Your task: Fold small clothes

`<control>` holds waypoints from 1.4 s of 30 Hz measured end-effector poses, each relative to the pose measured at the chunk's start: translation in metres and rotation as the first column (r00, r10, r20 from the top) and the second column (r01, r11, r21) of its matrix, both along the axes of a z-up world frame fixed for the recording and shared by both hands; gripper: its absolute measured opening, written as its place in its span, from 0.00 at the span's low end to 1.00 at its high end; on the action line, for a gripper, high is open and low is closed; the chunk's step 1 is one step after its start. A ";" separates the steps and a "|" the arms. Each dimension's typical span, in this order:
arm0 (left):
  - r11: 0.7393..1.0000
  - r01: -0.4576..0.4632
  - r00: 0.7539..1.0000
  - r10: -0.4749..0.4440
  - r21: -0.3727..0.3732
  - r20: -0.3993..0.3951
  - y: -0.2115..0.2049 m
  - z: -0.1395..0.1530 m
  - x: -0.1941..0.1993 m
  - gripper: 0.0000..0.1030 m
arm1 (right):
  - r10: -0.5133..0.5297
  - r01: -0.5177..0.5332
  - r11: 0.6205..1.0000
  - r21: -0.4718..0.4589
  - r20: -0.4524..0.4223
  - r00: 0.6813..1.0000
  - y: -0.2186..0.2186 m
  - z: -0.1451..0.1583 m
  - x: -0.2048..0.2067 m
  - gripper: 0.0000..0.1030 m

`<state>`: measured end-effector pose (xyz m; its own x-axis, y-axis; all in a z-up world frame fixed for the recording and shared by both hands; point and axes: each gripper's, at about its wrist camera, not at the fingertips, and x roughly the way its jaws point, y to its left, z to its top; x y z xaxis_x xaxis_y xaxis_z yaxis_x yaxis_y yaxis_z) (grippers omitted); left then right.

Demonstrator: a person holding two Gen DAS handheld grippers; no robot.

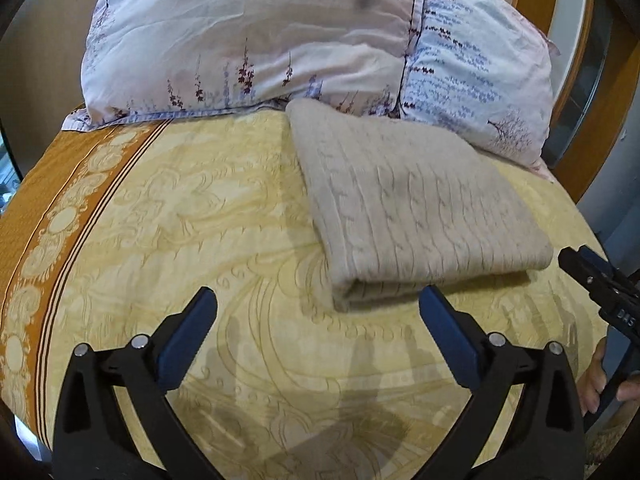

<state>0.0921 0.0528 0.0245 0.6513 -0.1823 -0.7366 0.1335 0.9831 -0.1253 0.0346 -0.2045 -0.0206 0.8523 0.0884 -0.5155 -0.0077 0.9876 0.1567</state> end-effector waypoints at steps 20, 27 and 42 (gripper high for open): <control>0.989 0.006 0.995 0.008 0.147 -0.095 -0.028 -0.035 -0.006 0.98 | 0.015 -0.024 0.998 -0.056 -0.159 0.987 0.041 -0.034 0.011 0.99; 0.986 -0.003 0.995 0.019 0.168 -0.097 -0.032 -0.044 -0.006 0.98 | 0.014 -0.024 0.998 -0.054 -0.180 0.984 0.042 -0.038 0.014 0.99; 0.985 -0.017 0.993 0.037 0.170 -0.114 -0.031 -0.045 -0.002 0.98 | -0.029 0.006 0.994 -0.107 -0.215 0.976 0.044 -0.041 0.018 0.99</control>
